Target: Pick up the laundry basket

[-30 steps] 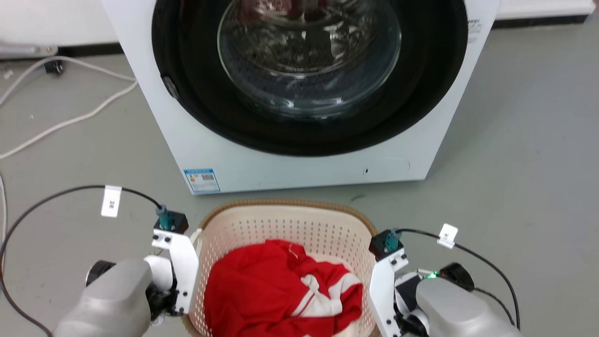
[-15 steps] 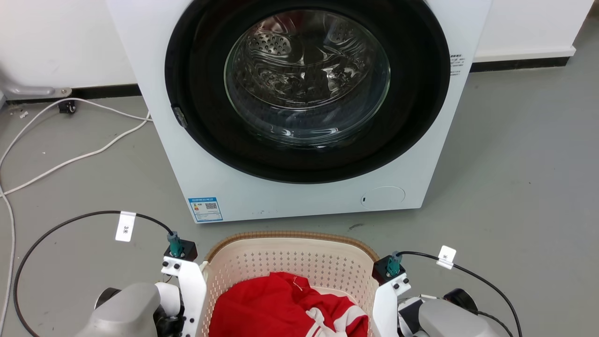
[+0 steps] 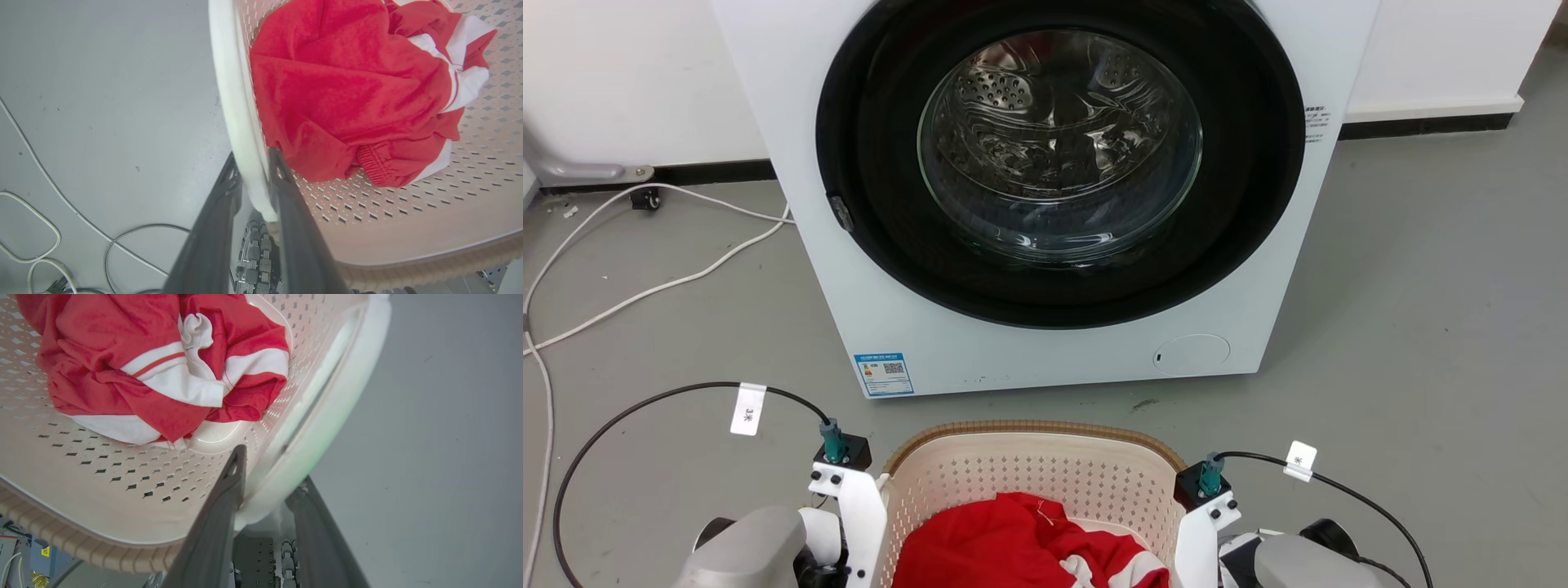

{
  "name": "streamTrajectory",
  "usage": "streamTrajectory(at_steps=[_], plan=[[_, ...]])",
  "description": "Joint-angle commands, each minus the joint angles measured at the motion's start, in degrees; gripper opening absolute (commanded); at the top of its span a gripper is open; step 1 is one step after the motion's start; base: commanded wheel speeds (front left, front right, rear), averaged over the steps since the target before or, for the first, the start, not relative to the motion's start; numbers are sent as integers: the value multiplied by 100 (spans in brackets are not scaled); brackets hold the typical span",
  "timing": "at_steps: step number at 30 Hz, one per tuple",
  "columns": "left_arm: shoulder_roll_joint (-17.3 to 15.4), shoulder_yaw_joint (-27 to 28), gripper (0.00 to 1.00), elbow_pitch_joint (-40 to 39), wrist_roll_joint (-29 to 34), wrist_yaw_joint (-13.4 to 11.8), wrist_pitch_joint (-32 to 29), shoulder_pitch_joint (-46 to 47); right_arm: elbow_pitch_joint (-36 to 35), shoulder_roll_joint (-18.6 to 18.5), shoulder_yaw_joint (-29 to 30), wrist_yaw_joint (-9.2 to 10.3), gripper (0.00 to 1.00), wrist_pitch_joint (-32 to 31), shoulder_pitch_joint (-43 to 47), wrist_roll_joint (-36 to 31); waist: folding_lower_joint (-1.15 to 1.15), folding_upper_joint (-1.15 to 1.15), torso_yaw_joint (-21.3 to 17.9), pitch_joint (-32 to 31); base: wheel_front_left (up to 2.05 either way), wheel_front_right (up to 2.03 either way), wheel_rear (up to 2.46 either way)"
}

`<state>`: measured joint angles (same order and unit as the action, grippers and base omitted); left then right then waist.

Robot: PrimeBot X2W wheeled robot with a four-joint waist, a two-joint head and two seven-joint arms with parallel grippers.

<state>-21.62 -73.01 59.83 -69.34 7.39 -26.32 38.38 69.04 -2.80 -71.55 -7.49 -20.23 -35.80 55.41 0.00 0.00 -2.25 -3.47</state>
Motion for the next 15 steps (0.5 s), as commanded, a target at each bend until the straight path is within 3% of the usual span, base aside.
streamTrajectory(at_steps=[1, 15], plan=[[-10, -14, 0, -27, 13, 11, 3, -59, 17, -15, -32, 0, 0, -6, 57, -22, 0, 0, 2, 0, 0, 0, 0], [8, -31, 0, -10, -25, 11, -11, -84, 32, -15, -134, 0, 0, -28, 6, 56, 0, 0, 32, 8, 0, 0, 0]])
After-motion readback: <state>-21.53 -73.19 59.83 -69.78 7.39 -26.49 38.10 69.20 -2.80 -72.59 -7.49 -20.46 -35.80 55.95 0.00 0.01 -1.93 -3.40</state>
